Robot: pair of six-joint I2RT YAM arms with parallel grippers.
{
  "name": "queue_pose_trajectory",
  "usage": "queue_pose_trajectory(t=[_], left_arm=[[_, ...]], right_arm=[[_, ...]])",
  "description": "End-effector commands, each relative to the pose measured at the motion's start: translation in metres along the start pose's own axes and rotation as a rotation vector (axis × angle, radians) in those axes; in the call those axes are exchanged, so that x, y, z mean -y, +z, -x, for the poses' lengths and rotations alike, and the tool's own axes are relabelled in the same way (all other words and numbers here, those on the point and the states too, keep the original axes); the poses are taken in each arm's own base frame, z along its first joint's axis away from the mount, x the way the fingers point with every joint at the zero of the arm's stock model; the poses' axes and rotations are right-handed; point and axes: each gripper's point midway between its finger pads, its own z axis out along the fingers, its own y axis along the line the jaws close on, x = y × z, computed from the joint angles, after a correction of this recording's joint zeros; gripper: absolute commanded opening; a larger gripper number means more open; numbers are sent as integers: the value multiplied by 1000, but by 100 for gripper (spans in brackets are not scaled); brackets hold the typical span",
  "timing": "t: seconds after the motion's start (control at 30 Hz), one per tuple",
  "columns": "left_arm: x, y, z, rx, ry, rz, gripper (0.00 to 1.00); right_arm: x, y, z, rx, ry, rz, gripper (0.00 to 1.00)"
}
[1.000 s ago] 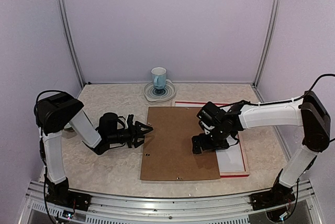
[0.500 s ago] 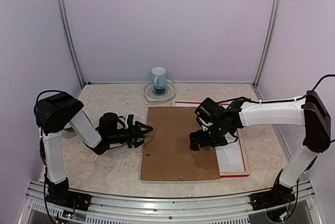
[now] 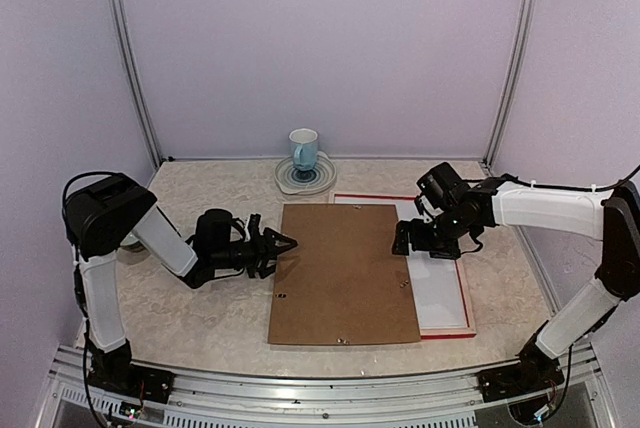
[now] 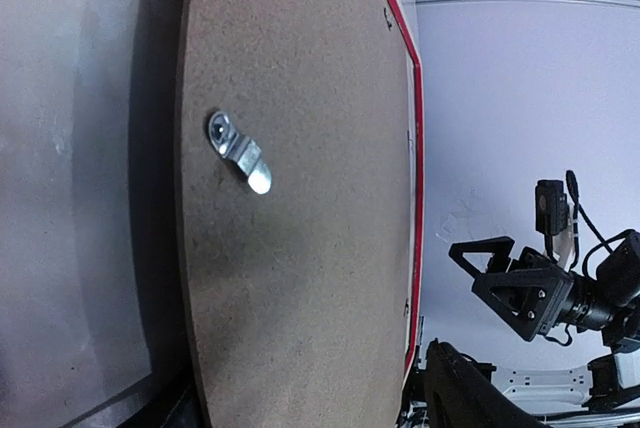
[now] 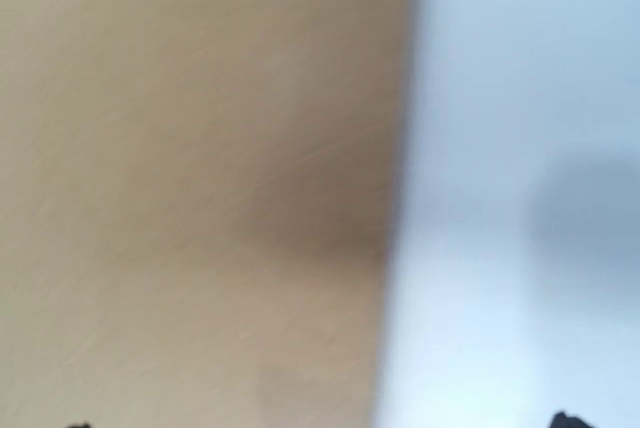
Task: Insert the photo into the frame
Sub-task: Move the backboard to the photo.
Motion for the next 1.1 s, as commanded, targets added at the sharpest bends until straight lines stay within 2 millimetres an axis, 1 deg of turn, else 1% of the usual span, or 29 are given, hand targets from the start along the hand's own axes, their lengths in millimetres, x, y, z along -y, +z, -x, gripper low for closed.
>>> queue_pose_trajectory(t=[0.0,0.2,0.33,0.53,0.77,0.93,1.07], left_arm=[[14,8,3,3,65,22,66],[22,19,3,1,106,48,66],[25,26,2,-6,129,71,66],[29,31,2,-8,151,87,66],[31,40,-1,-21,165,96,66],[32,46,-2,-28,168,99,66],[28,44,0,-23,172,121,67]], right_arm=[[3,-3,11,25,32,76,99],[15,16,9,-9,70,119,99],[17,26,12,-12,85,168,99],[22,33,15,-18,104,184,99],[31,42,9,-45,148,218,99],[34,43,8,-46,156,209,99],[36,43,7,-48,161,204,99]])
